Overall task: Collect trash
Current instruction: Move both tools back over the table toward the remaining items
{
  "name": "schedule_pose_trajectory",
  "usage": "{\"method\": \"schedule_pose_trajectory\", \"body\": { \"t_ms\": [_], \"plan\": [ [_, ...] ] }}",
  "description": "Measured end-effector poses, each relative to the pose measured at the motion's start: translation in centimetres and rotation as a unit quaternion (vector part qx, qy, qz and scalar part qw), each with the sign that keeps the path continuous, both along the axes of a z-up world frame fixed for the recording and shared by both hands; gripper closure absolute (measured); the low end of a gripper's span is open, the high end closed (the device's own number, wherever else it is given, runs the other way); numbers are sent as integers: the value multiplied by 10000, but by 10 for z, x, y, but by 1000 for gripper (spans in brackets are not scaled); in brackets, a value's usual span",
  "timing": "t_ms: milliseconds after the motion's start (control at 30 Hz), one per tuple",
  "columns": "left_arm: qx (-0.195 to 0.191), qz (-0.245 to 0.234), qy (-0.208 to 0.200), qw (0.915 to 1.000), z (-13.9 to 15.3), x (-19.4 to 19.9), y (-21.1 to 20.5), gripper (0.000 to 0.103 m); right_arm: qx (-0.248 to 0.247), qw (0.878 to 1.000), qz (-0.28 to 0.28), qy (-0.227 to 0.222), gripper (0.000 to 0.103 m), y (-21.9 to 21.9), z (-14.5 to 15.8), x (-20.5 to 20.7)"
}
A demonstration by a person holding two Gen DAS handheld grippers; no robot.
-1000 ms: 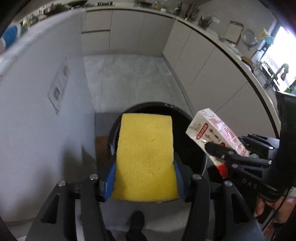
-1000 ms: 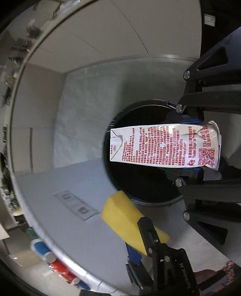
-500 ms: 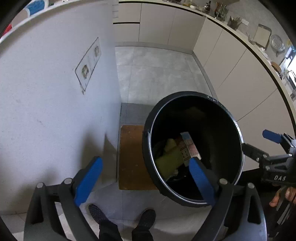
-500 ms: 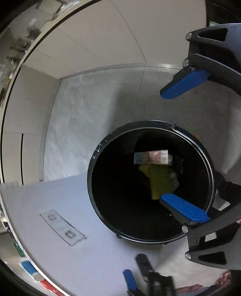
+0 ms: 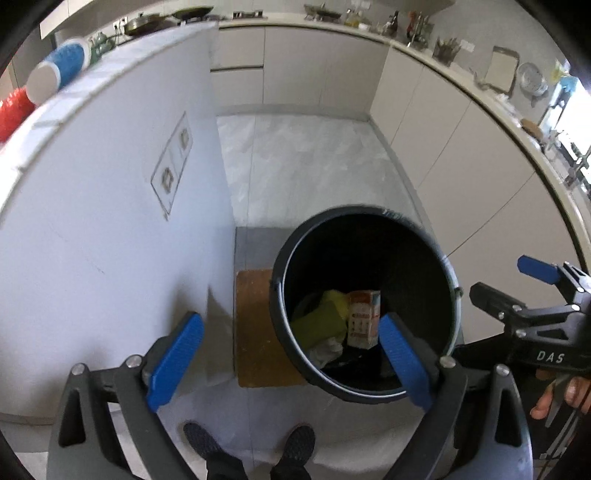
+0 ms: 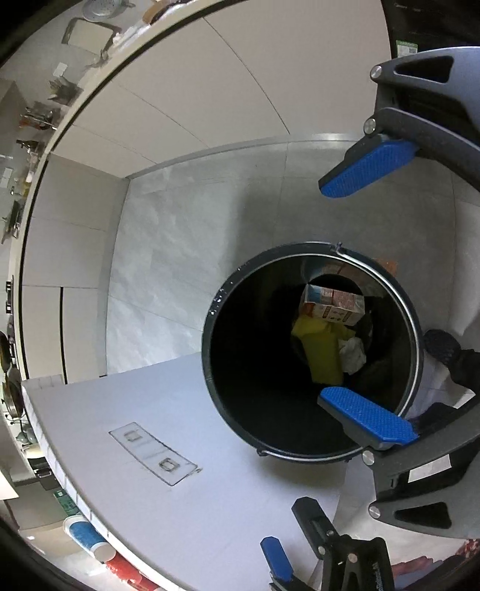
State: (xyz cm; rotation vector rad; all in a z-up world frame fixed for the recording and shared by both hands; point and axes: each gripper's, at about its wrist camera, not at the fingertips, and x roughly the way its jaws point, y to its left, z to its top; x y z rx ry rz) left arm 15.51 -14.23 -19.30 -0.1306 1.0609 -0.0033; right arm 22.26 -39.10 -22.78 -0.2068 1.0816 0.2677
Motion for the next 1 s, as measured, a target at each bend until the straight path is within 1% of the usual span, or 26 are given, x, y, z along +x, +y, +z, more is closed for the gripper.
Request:
{"method": "schedule_pose_trajectory", "body": {
  "t_ms": [167, 267, 400, 500, 633, 833, 1000],
  "plan": [
    [-1, 1, -275, 9996, 28, -12, 7, 6, 58, 9996, -71, -267, 0, 0, 29, -12],
    [41, 137, -364, 9992, 44, -18, 17, 6, 103, 9991, -157, -393, 0, 3, 47, -19],
    [-112, 270, -572, 9979, 64, -28, 35, 6, 237, 9980, -164, -564, 0, 16, 71, -28],
    [-171, 271, -680, 9972, 75, -32, 46, 6, 218, 9974, -68, -686, 0, 33, 86, -34],
    [-223, 395, -821, 9956, 86, -40, 65, 6, 220, 9961, 22, -856, 0, 56, 105, -40],
    [-364, 583, -886, 9937, 96, -51, 95, 6, 306, 9941, 200, -1023, 0, 89, 128, -53],
    [-359, 736, -1016, 9914, 109, -65, 119, 6, 357, 9911, 462, -1198, 0, 125, 147, -66]
  ]
}}
